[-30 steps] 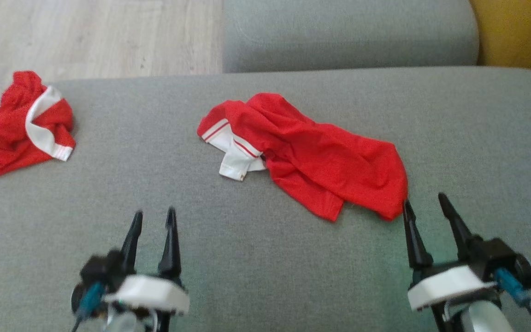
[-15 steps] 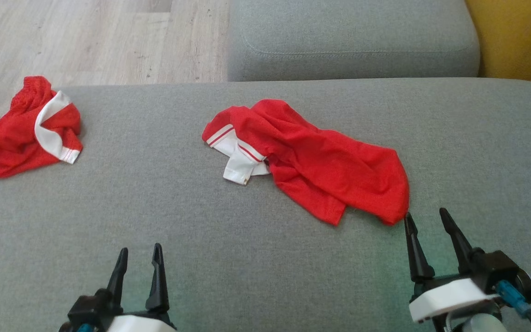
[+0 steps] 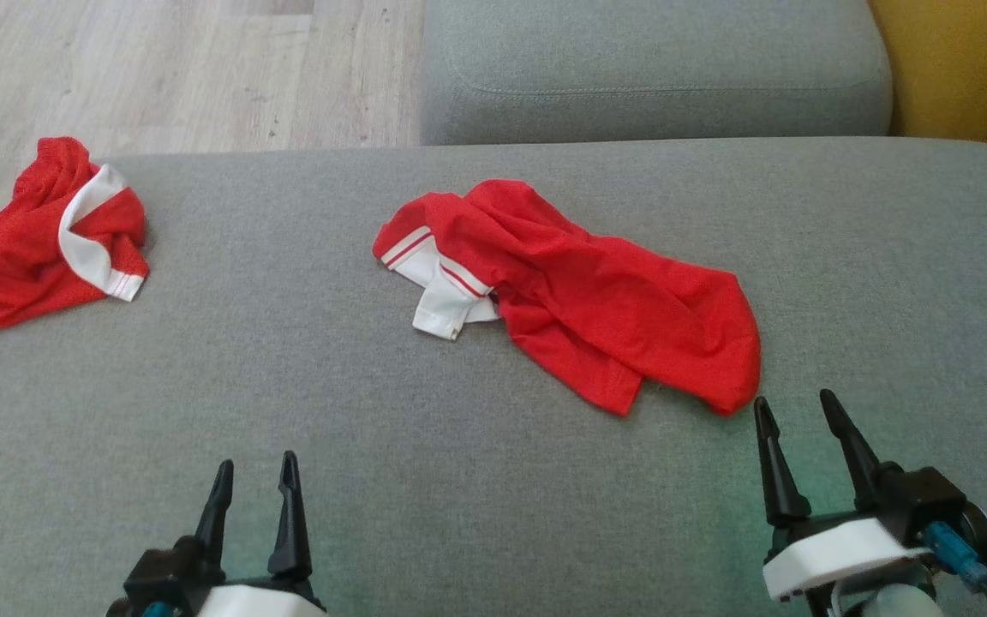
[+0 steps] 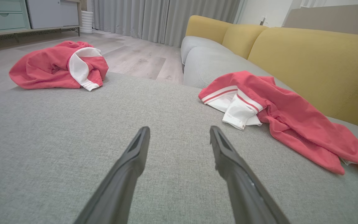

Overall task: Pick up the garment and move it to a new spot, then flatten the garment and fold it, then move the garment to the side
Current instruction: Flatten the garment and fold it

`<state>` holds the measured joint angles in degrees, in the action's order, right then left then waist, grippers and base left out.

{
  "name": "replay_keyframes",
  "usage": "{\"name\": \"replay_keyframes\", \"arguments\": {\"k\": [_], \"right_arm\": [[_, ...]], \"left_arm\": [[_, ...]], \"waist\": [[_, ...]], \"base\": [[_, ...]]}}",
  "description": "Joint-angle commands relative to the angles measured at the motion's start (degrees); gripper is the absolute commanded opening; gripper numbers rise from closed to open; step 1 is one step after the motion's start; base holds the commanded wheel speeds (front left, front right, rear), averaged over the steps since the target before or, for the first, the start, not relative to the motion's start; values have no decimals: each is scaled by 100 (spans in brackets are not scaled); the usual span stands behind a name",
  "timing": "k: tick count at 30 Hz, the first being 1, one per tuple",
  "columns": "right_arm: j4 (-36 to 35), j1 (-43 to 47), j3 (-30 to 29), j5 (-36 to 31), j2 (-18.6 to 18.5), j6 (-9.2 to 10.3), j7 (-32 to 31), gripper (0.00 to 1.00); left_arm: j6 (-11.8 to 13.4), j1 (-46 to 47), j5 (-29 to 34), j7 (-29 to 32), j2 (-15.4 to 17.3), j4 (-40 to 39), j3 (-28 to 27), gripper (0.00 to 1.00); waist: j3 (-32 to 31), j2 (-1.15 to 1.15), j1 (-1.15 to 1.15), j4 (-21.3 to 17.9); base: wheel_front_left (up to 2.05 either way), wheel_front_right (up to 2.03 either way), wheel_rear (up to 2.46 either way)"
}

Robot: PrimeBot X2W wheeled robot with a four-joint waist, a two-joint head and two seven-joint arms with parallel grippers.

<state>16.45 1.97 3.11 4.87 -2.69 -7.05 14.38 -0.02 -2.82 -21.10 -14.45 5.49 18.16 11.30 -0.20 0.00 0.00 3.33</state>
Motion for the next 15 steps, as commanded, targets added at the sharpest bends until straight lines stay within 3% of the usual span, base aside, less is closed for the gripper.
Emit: {"name": "replay_keyframes", "arguments": {"k": [1,11,15], "right_arm": [[-167,-192,97,-25,-19,-44,62,100],[38,-734,1,-461,-19,-44,47,100],[551,-1199,47,-887,-91,-44,-393,100]], "left_arm": [[-11,133,73,-54,4,-167,-195,100],[-2,333,200,-54,-65,-251,-129,100],[-16,464,232,-54,-117,-296,-73,100]], "waist": [[16,0,0,11],[466,0,0,150],[734,0,0,277]], "base": [[0,0,0],[0,0,0],[0,0,0]]}}
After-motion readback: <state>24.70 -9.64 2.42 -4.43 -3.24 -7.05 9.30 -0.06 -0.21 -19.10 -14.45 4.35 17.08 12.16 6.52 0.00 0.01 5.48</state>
